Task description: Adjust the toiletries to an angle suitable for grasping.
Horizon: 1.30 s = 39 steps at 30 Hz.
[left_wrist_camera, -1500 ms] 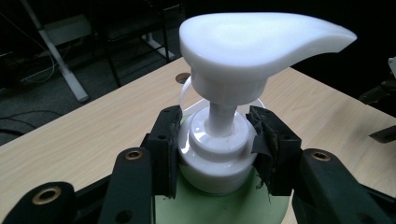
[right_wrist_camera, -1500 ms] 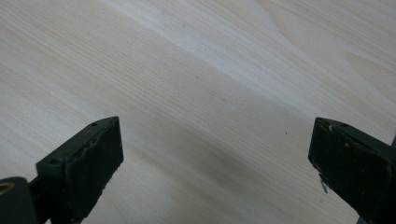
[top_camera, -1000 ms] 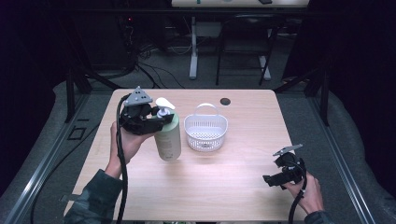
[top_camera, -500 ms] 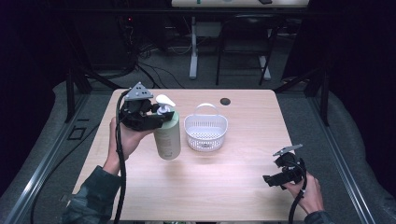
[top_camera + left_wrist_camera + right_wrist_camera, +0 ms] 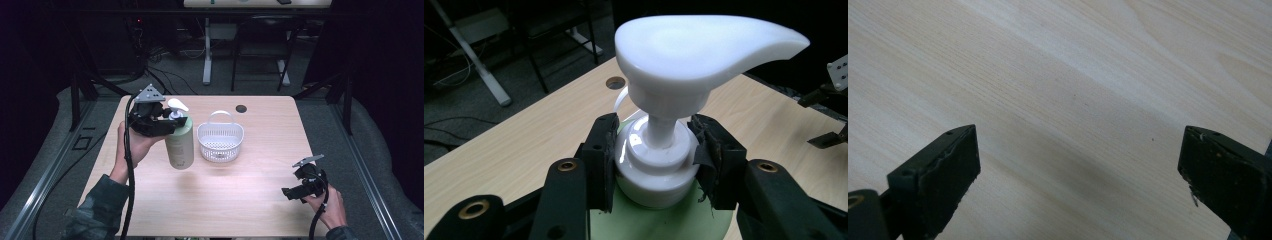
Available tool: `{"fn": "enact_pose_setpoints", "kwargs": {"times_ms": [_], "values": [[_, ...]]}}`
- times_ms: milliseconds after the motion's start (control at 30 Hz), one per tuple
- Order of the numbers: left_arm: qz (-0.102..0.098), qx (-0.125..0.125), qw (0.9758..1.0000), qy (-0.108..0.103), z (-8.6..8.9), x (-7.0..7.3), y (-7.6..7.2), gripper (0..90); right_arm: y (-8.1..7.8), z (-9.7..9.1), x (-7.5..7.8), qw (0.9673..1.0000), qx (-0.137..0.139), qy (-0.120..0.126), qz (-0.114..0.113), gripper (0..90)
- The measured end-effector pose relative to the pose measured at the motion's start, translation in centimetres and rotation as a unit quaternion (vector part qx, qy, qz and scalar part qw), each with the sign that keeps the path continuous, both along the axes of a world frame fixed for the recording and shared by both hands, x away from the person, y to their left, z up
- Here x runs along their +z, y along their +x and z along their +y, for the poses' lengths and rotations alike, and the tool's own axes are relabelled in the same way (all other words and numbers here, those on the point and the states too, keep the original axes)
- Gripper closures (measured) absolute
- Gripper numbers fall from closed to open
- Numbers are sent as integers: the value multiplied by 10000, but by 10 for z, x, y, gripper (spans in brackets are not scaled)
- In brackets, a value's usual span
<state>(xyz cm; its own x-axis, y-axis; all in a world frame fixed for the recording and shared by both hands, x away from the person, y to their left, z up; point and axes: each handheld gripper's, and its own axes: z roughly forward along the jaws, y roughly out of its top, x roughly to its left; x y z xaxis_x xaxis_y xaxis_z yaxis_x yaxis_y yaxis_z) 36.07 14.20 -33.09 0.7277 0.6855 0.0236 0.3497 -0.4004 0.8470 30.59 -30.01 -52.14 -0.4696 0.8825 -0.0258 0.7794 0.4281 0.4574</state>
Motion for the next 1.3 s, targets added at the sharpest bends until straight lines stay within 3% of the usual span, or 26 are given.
{"fn": "enact_pose_setpoints", "kwargs": {"times_ms": [500,1300], "values": [[1,-21,10000,46,-3,10,4,555,0,-1,0,10000,-5,-44,-8,27],[-179,-132,9997,57,-15,35,10,555,0,-2,0,10000,-31,-9,4,27]]}}
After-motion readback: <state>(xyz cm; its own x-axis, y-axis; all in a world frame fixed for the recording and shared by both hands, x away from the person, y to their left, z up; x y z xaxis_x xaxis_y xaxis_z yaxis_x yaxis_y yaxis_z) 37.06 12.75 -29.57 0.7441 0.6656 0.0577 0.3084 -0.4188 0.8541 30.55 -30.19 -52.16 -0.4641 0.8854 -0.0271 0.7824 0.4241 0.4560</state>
